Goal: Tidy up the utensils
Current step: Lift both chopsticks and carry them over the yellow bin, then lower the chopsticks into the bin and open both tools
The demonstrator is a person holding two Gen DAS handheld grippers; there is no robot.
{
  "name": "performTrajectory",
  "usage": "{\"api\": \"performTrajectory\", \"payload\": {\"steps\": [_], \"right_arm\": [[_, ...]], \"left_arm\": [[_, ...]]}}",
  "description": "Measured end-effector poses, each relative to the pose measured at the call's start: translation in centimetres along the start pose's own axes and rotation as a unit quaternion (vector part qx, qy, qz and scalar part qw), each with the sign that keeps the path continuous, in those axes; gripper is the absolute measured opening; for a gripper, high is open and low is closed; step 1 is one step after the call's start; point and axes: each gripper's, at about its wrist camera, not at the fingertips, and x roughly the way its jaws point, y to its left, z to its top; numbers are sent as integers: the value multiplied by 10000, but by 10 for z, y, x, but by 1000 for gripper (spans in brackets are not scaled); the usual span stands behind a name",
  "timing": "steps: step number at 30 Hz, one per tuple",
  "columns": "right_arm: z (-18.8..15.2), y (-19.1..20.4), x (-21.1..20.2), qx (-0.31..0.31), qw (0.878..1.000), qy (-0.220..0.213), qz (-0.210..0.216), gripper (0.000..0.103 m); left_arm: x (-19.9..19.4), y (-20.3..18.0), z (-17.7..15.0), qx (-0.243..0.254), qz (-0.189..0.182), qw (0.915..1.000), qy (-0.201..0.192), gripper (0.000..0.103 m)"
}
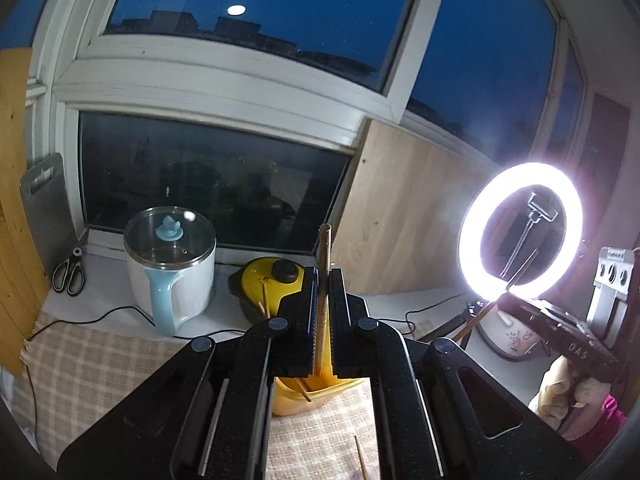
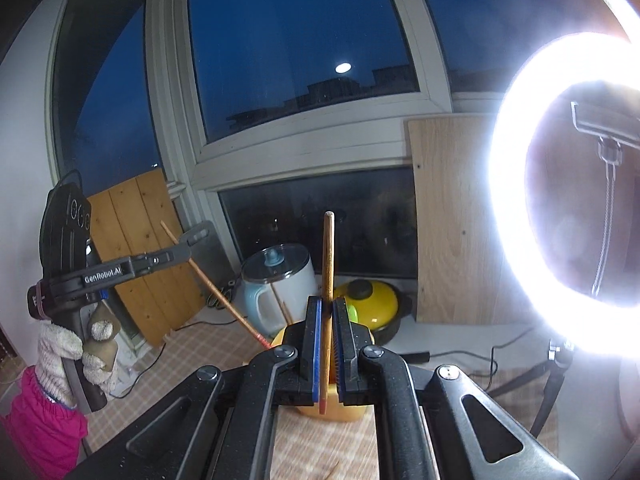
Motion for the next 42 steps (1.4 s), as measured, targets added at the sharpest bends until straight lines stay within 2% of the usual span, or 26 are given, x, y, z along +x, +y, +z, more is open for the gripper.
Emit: {"api": "performTrajectory", "payload": {"steps": [11, 25, 42], "right_arm": [[10, 8, 42, -148, 9996, -63, -247, 3], [-20, -13, 97, 245, 9978, 561, -250, 3], [-41, -20, 125, 374, 9934, 1072, -142, 3]], "left_arm": [[26, 17, -11, -104, 190, 9996, 200, 3], [45, 10, -27, 46, 282, 9988, 390, 3], [64, -9, -42, 374, 323, 9971, 573, 3]]}}
